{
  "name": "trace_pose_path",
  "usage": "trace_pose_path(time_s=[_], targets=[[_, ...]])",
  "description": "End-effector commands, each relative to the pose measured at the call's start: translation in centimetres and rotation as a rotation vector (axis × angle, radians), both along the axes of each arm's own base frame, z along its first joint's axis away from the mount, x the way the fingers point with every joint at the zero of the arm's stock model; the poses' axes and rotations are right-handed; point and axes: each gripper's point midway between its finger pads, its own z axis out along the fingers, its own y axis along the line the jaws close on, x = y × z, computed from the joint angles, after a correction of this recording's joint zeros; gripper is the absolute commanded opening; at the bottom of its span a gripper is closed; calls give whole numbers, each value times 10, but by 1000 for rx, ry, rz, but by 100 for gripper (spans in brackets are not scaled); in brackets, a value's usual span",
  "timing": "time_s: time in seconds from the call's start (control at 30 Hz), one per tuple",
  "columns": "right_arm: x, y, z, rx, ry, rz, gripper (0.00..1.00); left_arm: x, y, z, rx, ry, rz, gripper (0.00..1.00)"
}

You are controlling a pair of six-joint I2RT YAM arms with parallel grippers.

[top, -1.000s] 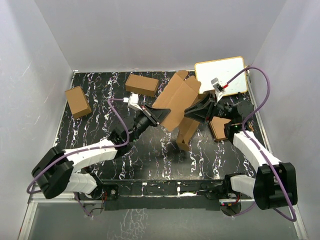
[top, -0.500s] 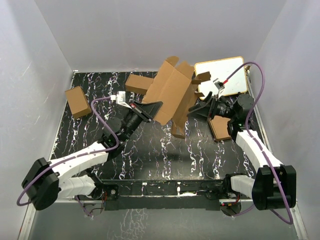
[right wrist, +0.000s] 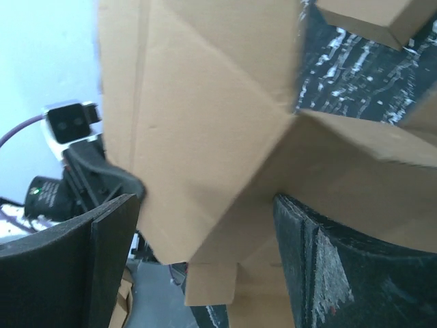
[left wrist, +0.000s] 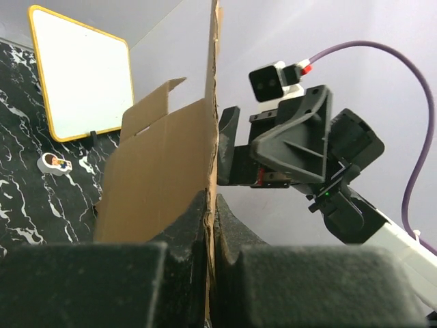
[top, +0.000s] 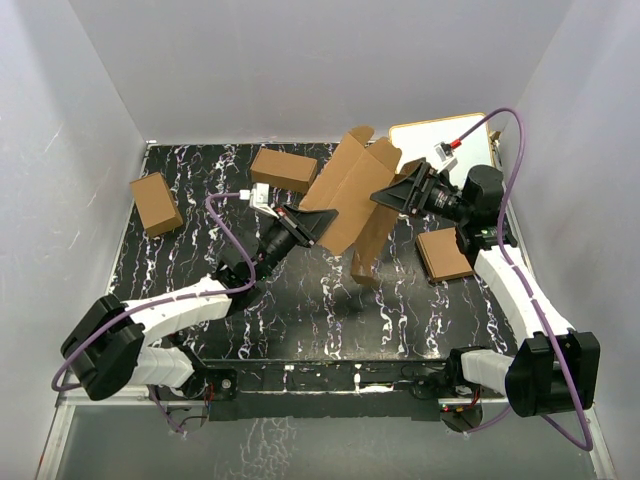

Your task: Fold the paper box

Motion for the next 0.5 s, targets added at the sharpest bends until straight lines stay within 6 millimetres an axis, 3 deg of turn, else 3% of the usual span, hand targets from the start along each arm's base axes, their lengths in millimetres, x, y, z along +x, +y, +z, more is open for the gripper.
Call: trace_pose_path(time_s=[0.0,0.17,0.47], targets=[[5,-8,2,-41,20,-86,85,-8,12,51,-95,-111,22,0],[3,-5,-5,-15,50,-75,85,-10,9,56,-113,-127,4,0],[-6,10,16,101,22,43,85,-12,-12,46,-151,-87,-56,0]])
